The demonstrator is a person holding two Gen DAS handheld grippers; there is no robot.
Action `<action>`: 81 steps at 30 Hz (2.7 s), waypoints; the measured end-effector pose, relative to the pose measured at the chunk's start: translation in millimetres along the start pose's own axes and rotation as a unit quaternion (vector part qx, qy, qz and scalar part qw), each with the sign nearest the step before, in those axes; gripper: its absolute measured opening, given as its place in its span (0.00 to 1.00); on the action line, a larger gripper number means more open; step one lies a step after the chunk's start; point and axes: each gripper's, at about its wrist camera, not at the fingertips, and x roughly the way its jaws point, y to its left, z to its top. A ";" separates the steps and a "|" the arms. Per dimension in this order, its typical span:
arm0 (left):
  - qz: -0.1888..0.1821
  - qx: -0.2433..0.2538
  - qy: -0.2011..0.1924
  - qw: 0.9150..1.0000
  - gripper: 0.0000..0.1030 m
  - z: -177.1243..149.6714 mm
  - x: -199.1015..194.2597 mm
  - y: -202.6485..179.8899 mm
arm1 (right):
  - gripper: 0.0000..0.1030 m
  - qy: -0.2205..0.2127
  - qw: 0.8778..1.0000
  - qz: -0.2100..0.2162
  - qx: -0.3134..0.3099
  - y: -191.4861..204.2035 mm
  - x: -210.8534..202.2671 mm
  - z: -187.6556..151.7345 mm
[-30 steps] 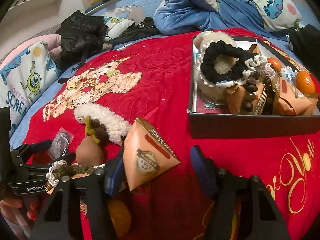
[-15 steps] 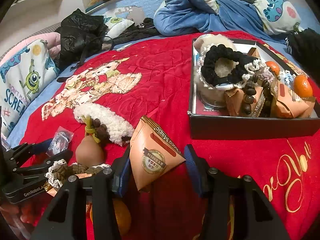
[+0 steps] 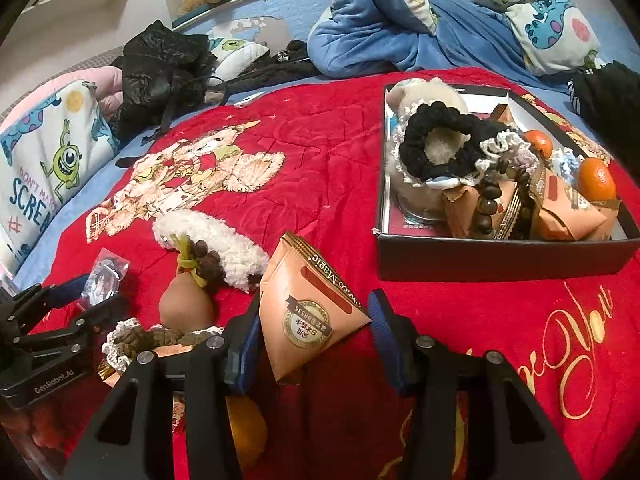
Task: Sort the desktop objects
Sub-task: 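Carry the badge with the left tool while the right tool carries the packet to the box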
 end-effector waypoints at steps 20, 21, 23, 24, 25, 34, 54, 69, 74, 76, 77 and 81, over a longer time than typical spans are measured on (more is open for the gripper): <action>-0.080 -0.009 -0.044 0.996 0.63 23.6 -36.7 -61.4 | 0.46 -0.026 1.000 -0.015 0.000 -22.8 -32.5 -0.2; -0.086 -0.007 -0.044 0.995 0.63 24.8 -37.7 -68.5 | 0.46 -0.028 0.999 -0.016 0.001 -25.8 -35.6 -0.5; -0.098 -0.002 -0.045 0.994 0.63 26.8 -39.0 -83.3 | 0.46 -0.032 0.999 -0.019 0.005 -34.5 -43.0 -1.3; -0.103 0.001 -0.046 0.994 0.63 27.4 -39.9 -90.1 | 0.46 -0.034 0.999 -0.021 0.007 -39.0 -46.9 -2.0; -0.110 0.006 -0.047 0.993 0.63 28.3 -40.7 -99.9 | 0.46 -0.037 0.999 -0.024 0.011 -45.4 -52.5 -2.9; -0.163 0.053 -0.048 0.984 0.63 21.4 -49.5 -173.4 | 0.47 -0.062 0.997 -0.040 0.039 -96.6 -100.6 -11.8; -0.181 0.066 -0.039 0.980 0.63 17.2 -48.3 -192.5 | 0.47 -0.060 0.996 -0.046 0.038 -115.2 -109.8 -19.2; -0.185 0.069 -0.040 0.979 0.63 19.2 -49.6 -194.0 | 0.47 -0.074 0.994 -0.050 0.067 -132.5 -119.0 -10.7; -0.195 0.061 -0.037 0.978 0.63 19.9 -50.1 -192.8 | 0.47 -0.082 0.992 -0.047 0.082 -136.4 -123.0 -7.4; -0.191 0.065 -0.041 0.979 0.63 20.5 -52.2 -194.1 | 0.47 -0.081 0.992 -0.045 0.080 -135.3 -122.6 -6.4; -0.190 0.067 -0.042 0.979 0.63 20.9 -53.3 -194.8 | 0.47 -0.082 0.992 -0.046 0.078 -134.1 -122.9 -6.8; -0.191 0.070 -0.051 0.978 0.63 23.5 -58.7 -196.8 | 0.47 -0.083 0.992 -0.047 0.077 -133.9 -123.0 -6.5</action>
